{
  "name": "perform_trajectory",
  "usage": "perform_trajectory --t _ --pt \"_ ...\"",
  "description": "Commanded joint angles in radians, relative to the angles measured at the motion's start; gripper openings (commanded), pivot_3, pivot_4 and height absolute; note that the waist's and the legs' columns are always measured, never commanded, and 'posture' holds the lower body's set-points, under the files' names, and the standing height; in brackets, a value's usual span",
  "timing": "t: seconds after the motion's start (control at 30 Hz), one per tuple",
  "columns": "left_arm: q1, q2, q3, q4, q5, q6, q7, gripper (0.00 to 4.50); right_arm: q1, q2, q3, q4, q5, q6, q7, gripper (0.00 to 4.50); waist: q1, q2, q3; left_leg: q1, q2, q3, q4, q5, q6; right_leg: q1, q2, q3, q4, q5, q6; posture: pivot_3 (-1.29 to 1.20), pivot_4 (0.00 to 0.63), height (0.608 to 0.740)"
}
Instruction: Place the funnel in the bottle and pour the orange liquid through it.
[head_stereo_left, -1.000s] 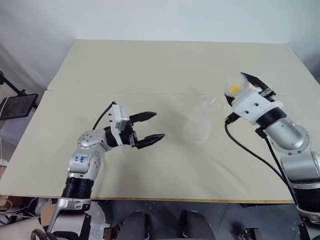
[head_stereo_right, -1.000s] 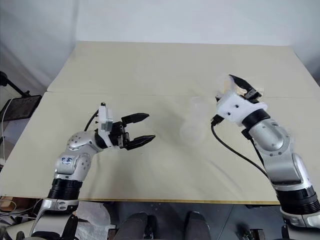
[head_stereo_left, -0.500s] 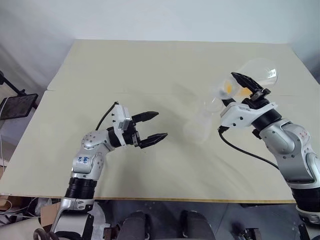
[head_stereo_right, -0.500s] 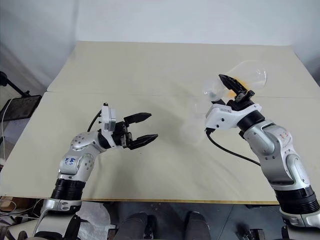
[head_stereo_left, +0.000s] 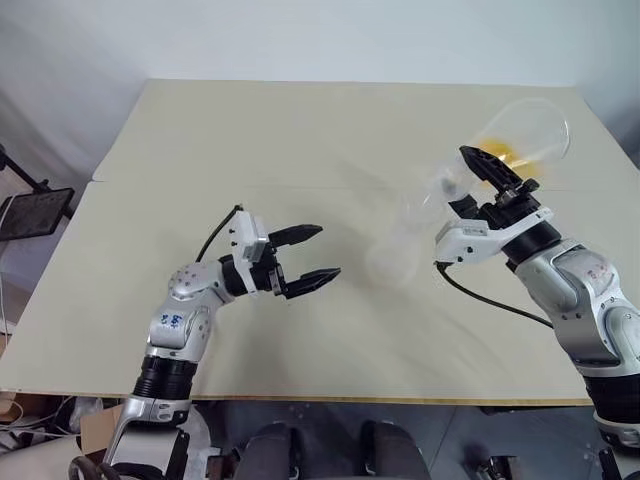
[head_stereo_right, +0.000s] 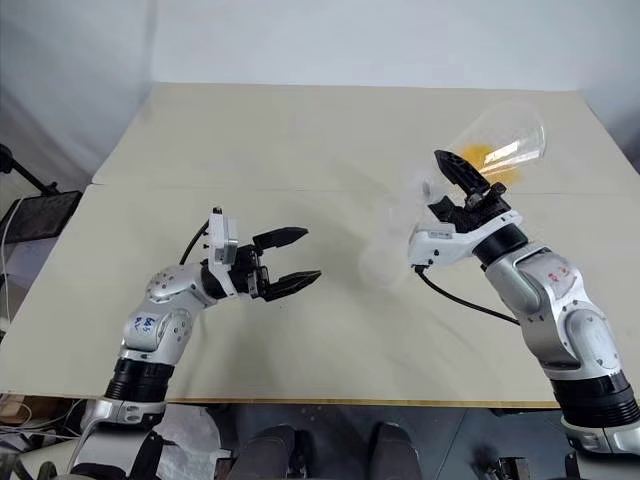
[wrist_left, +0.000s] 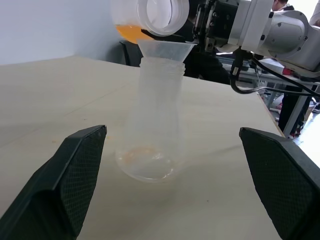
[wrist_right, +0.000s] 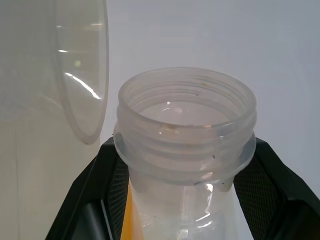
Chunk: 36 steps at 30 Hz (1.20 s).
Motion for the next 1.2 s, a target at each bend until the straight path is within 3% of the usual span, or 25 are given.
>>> perform_trajectory --t 0.03,1.2 --pt "0.008 -0.008 -0.001 -0.048 -0.014 -0.006 0.01 4.5 -0.01 -0.03 -0.038 -0.023 -0.063 -0.017 -0.058 2.8 0.0 0.0 0.0 0.0 0.0 0.0 0.0 0.0 0.0 0.0 0.0 0.0 0.0 0.0 0.0 0.0 0.15 0.74" --pt "0.019 -0.034 -0.013 -0.04 0.001 -0.031 0.033 4.5 -0.002 -0.055 -0.051 -0.036 -0.202 -0.047 -0.131 2.8 -0.002 0.0 0.0 0.0 0.0 0.0 0.0 0.0 0.0 0.0 0.0 0.0 0.0 0.0 0.0 0.0 0.15 0.74"
